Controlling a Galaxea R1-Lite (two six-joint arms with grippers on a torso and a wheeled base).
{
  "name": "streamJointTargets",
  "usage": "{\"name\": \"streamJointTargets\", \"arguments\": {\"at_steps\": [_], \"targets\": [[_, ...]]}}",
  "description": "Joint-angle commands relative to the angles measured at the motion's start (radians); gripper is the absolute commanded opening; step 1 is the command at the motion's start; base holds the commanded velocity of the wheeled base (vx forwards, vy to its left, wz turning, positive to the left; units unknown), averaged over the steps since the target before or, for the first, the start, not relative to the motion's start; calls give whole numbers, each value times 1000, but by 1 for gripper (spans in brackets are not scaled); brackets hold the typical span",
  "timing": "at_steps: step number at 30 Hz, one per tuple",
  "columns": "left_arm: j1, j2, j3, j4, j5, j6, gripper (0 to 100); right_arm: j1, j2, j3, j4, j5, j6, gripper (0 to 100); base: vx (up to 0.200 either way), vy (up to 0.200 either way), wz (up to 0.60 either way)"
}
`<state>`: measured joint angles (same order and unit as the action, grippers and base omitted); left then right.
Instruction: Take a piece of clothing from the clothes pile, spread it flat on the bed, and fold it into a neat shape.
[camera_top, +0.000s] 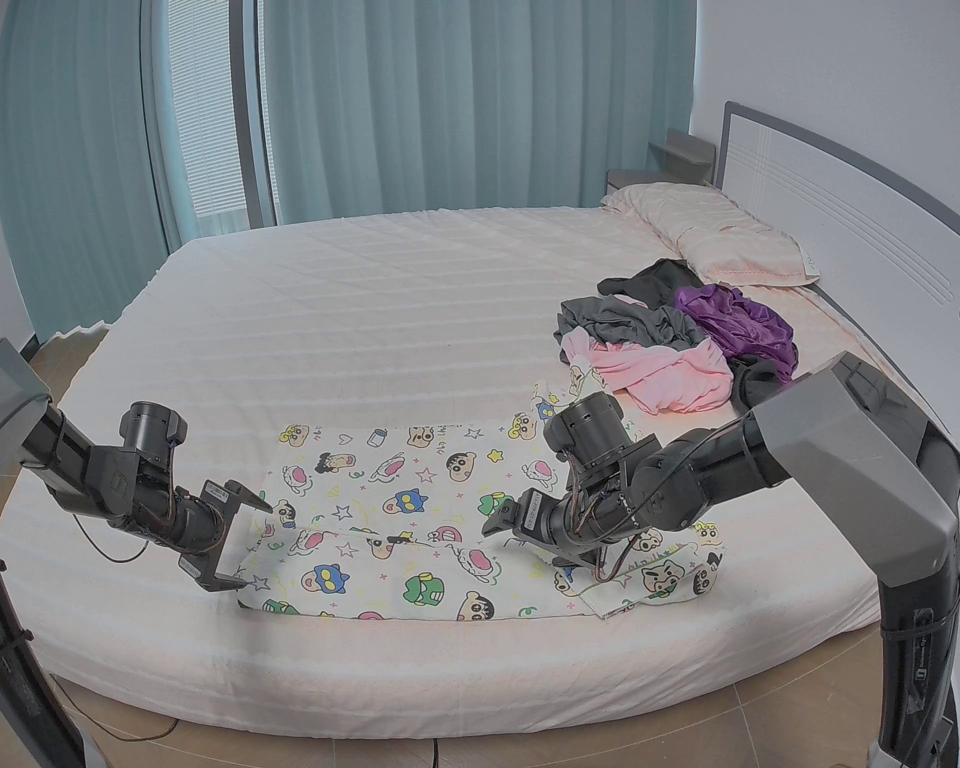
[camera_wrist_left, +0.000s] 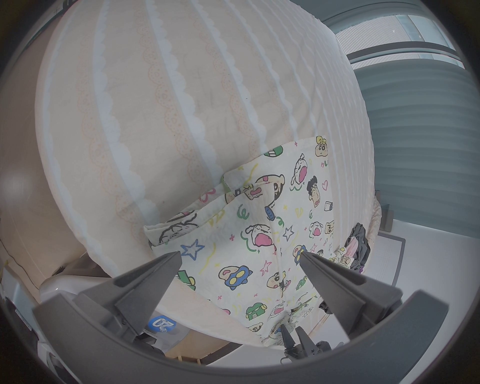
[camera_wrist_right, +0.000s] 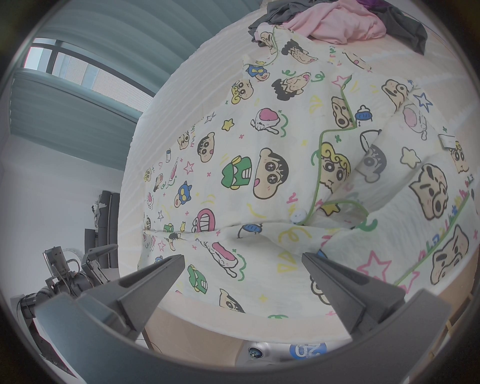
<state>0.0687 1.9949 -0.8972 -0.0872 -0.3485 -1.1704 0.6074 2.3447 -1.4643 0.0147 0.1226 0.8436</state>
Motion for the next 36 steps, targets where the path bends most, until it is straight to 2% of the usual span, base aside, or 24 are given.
{"name": "streamJointTargets", "arguments": {"at_steps": [1, 10, 15, 20, 25, 36], "targets": [[0, 1, 0, 0, 0, 0, 100, 0, 2, -5, 31, 25, -8, 100, 0, 0, 0], [0, 1, 0, 0, 0, 2, 100, 0, -13, -10, 91, 77, -70, 100, 0, 0, 0], [0, 1, 1, 0, 0, 2, 100, 2, 45, -36, 85, 55, -78, 100, 0, 0, 0], [0, 2, 1, 0, 0, 2, 100, 2, 73, -113, 82, -11, -70, 100, 0, 0, 0], [0, 1, 1, 0, 0, 2, 100, 2, 68, -137, 82, -18, -69, 100, 0, 0, 0], [-1, 1, 11, -2, 0, 3, 100, 2, 77, -151, 4, -46, 3, 100, 0, 0, 0]]}}
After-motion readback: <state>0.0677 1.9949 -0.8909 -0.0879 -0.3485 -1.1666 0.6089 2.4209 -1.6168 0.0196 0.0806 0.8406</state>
